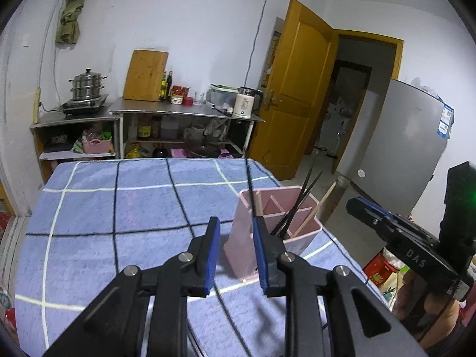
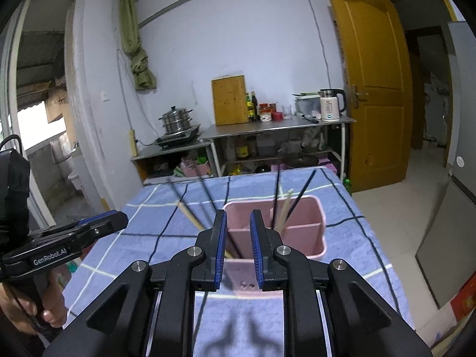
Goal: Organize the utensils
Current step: 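Move both open tools back over the black chopsticks on the cloth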
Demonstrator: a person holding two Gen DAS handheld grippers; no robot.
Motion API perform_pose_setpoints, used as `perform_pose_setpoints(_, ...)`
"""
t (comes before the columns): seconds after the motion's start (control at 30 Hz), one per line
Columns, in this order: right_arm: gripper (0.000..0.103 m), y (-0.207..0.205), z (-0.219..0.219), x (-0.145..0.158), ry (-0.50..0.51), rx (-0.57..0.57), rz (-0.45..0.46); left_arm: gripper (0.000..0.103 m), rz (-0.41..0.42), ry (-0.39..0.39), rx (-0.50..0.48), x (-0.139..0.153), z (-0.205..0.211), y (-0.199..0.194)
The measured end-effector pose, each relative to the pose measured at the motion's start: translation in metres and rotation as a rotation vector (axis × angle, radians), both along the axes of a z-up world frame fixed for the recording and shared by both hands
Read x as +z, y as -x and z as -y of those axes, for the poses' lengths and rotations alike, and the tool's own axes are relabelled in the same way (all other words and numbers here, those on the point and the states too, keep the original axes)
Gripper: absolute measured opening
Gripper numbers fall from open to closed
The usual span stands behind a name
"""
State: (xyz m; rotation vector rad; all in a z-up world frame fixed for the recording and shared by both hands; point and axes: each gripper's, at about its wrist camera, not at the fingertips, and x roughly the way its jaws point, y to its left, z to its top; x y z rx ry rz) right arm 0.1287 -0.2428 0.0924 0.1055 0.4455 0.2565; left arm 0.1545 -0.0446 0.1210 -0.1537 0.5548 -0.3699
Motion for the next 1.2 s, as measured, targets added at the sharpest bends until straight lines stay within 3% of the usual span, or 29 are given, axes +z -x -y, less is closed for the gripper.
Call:
perform_pose_setpoints(0.53,0.023,0.028,-0.032,-0.041,0.029,0.072,-0.067,0.026,-0.015,-0.042,0.098,-0.041,-0.032,0.05)
perform_pose_setpoints(0.97,0.023,0.02,-0.059,-0.073,0.054,0.131,-0.136,0.027,-0.092,-0.053,0.14,-0.077,-0.044,0.046)
perform_pose_setpoints(1.2,0.023,0.014,-0.071,-0.088,0.061,0.153,-0.174,0.034,-0.139,-0.059,0.15,-0.099,-0.046,0.037)
